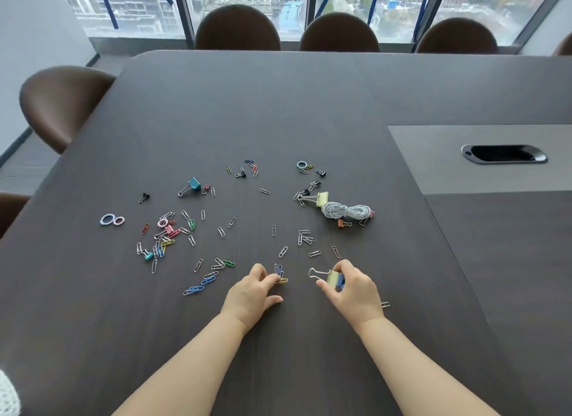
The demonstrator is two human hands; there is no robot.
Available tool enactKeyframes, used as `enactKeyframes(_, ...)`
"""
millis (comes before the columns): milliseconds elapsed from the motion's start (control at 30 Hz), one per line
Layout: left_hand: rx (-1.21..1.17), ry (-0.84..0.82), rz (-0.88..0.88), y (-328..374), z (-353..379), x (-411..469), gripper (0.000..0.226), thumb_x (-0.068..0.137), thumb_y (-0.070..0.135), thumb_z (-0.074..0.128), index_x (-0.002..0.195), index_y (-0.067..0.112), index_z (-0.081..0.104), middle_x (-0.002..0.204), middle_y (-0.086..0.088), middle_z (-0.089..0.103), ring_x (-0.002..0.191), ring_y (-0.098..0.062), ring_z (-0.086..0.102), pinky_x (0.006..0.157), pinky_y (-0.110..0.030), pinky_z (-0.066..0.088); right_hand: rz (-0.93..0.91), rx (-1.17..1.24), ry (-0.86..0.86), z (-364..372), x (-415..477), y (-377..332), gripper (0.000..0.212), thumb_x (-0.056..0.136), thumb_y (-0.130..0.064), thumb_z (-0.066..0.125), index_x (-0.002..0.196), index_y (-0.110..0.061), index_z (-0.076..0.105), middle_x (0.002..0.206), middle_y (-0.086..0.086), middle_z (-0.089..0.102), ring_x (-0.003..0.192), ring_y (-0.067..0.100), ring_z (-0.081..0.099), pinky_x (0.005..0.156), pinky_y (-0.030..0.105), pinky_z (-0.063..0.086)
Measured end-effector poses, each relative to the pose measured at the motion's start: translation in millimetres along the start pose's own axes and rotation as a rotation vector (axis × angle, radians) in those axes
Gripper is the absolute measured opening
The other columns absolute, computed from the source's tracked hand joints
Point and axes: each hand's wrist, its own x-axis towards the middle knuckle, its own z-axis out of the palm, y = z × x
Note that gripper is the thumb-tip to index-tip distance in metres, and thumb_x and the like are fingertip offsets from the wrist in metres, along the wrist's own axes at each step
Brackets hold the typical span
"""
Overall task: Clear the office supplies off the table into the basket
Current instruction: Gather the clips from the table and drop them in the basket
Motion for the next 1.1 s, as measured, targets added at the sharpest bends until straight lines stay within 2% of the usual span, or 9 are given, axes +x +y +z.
enactKeyframes(100,-0.103,-0.006,-0.100,6.7,-5.7,-13.1,0.010,0.094,0.027,0.043,0.100,0.021,0.049,0.100,0.000,0.039,0.083,-0.026,0.049,0.067,-0.027,0.034,-0.019,-0.009,0.017,-10.1,-16.5,-5.1,0.034,0.077,-0.041,0.069,0.090,-0.013,0.054,0.074,-0.003,0.053,0.067,0.020,0.047,0.063,0.026,0.035)
enactKeyframes(167,-0.042,-0.015,-0.085,6.7,-6.1,-17.2,0.011,0.095,0.024,0.040,0.102,0.022,0.048,0.100,-0.001,0.038,0.086,-0.030,0.052,0.067,-0.028,0.035,-0.032,-0.017,0.022,-14.9,-27.2,-7.4,0.034,0.077,-0.041,0.069,0.090,-0.013,0.054,0.074,-0.003,0.052,0.067,0.019,0.048,0.063,0.025,0.036)
enactKeyframes(233,0.009,-0.047,-0.054,6.5,-7.9,-18.5,0.030,0.095,0.035,0.043,0.124,0.030,0.042,0.113,-0.002,0.039,0.095,-0.029,0.055,0.073,-0.031,0.041,-0.032,-0.020,0.023,-17.5,-37.2,-8.6,0.033,0.077,-0.041,0.068,0.090,-0.015,0.053,0.075,-0.004,0.053,0.068,0.018,0.049,0.063,0.025,0.038)
enactKeyframes(300,0.032,-0.074,-0.050,6.3,-7.9,-13.7,0.063,0.089,0.054,0.045,0.143,0.033,0.020,0.128,-0.002,0.033,0.109,-0.023,0.049,0.085,-0.034,0.044,-0.019,-0.014,0.036,-18.5,-44.2,-8.6,0.033,0.077,-0.041,0.068,0.090,-0.016,0.053,0.076,-0.004,0.054,0.068,0.018,0.049,0.063,0.024,0.038)
enactKeyframes(400,0.168,-0.060,-0.038,12.5,-3.4,-5.3,0.085,0.080,0.070,0.042,0.147,0.027,0.009,0.138,-0.004,0.022,0.120,-0.023,0.034,0.096,-0.035,0.039,0.009,-0.009,0.044,-18.7,-50.0,-7.1,0.032,0.077,-0.041,0.068,0.088,-0.017,0.051,0.076,-0.005,0.053,0.068,0.017,0.048,0.063,0.024,0.035)
enactKeyframes(667,0.115,-0.002,-0.061,33.5,13.4,7.2,0.038,0.092,0.046,0.045,0.119,0.018,0.044,0.122,-0.007,0.038,0.108,-0.027,0.038,0.088,-0.035,0.039,0.082,0.048,0.059,-13.2,-47.7,2.9,0.030,0.077,-0.040,0.069,0.086,-0.019,0.049,0.076,-0.004,0.053,0.071,0.018,0.048,0.063,0.024,0.034)
enactKeyframes(833,0.001,0.191,0.051,35.3,30.6,-6.9,0.020,0.088,0.018,0.058,0.107,0.020,0.051,0.090,-0.011,0.054,0.082,-0.030,0.052,0.068,-0.035,0.047,0.086,0.071,0.081,-8.8,-50.1,7.3,0.032,0.077,-0.039,0.069,0.090,-0.015,0.053,0.078,-0.003,0.054,0.071,0.018,0.049,0.064,0.024,0.034)
enactKeyframes(933,0.020,0.102,-0.001,35.9,28.4,-8.7,0.041,0.097,0.023,0.040,0.137,0.024,0.031,0.111,-0.008,0.052,0.101,-0.026,0.049,0.082,-0.035,0.041,0.093,0.080,0.068,-5.1,-51.4,9.9,0.032,0.077,-0.040,0.069,0.088,-0.017,0.051,0.079,-0.003,0.055,0.071,0.019,0.050,0.064,0.025,0.036)
enactKeyframes(1100,-0.116,0.128,-0.093,27.2,19.3,-22.0,0.027,0.097,0.024,0.038,0.123,0.015,0.041,0.116,-0.001,0.055,0.107,-0.021,0.050,0.087,-0.031,0.039,0.071,0.113,0.063,-5.0,-53.5,2.6,0.032,0.076,-0.039,0.070,0.089,-0.016,0.053,0.078,-0.003,0.056,0.072,0.020,0.052,0.064,0.026,0.038)
